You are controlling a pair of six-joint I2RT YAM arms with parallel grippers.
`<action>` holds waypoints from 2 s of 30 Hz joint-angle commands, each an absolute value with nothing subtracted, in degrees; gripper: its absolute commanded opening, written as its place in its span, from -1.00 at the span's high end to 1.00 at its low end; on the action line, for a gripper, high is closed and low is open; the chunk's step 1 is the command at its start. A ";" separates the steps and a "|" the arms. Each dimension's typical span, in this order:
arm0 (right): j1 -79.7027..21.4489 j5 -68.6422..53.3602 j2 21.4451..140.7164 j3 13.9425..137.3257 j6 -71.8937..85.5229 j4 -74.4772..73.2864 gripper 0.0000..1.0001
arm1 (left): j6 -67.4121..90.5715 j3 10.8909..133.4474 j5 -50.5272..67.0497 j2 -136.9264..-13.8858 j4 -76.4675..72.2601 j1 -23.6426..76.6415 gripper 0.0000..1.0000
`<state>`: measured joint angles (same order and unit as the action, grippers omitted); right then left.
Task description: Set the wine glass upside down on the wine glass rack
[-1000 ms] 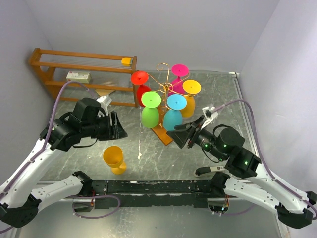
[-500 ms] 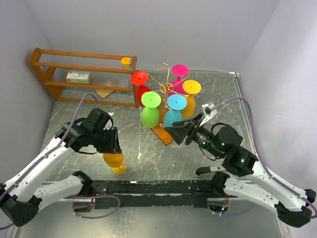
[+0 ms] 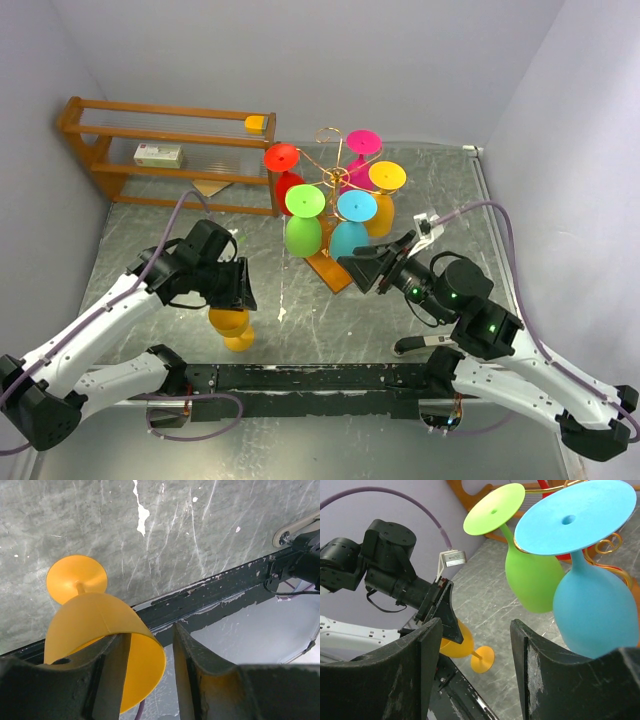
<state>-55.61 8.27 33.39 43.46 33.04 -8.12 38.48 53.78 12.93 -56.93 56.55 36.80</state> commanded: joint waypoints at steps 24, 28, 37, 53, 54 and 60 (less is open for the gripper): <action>-55.81 9.23 30.33 41.63 34.54 -7.38 -0.14 | 36.33 57.89 3.72 -58.40 63.13 37.47 0.55; -55.82 9.23 30.30 41.70 34.79 -7.42 -0.14 | 35.31 60.16 2.32 -58.00 63.57 37.52 0.86; -55.81 8.86 28.95 41.05 35.65 -5.80 -0.15 | 29.30 65.94 11.00 -53.01 59.11 37.51 0.86; -55.81 6.95 30.07 45.14 38.20 0.81 -0.36 | 31.71 70.82 36.53 -42.70 22.70 37.52 0.86; -55.82 6.76 30.26 45.59 38.41 1.51 -0.36 | 32.38 70.72 36.01 -42.45 20.38 37.53 0.86; -55.82 6.75 30.56 46.92 39.69 7.59 -0.37 | 35.46 69.87 31.57 -42.02 9.59 37.53 0.86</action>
